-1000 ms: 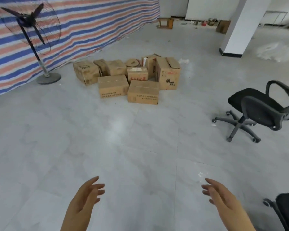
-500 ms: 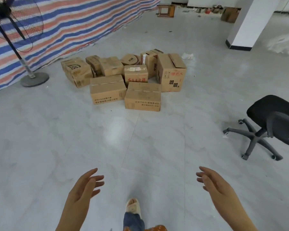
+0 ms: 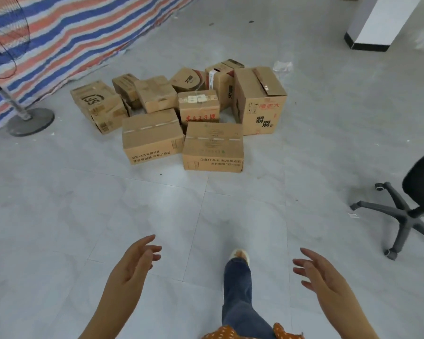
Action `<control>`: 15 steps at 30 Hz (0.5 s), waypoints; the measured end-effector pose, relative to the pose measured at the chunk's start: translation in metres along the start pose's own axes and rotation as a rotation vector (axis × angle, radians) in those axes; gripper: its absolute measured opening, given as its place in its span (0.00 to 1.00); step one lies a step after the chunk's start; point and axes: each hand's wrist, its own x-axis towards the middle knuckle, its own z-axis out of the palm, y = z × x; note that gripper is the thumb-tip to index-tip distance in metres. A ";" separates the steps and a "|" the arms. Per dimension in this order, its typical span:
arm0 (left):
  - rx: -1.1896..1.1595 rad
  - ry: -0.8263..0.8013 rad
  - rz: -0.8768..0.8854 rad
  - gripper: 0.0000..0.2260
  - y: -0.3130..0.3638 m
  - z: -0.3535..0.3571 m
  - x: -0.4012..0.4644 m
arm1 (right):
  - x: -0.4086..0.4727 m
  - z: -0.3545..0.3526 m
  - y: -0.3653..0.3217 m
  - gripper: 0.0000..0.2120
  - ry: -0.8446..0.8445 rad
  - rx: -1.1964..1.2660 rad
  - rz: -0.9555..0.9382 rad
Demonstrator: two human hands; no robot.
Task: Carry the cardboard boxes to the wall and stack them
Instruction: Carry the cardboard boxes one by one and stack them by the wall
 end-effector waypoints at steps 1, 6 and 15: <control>-0.003 0.016 -0.010 0.12 0.001 0.005 0.018 | 0.023 0.002 -0.005 0.47 -0.005 0.001 -0.001; -0.003 0.096 -0.014 0.12 0.026 0.036 0.121 | 0.153 -0.003 -0.063 0.16 -0.052 -0.006 -0.019; -0.013 0.152 -0.034 0.22 0.100 0.091 0.282 | 0.351 -0.021 -0.159 0.09 -0.091 -0.097 -0.154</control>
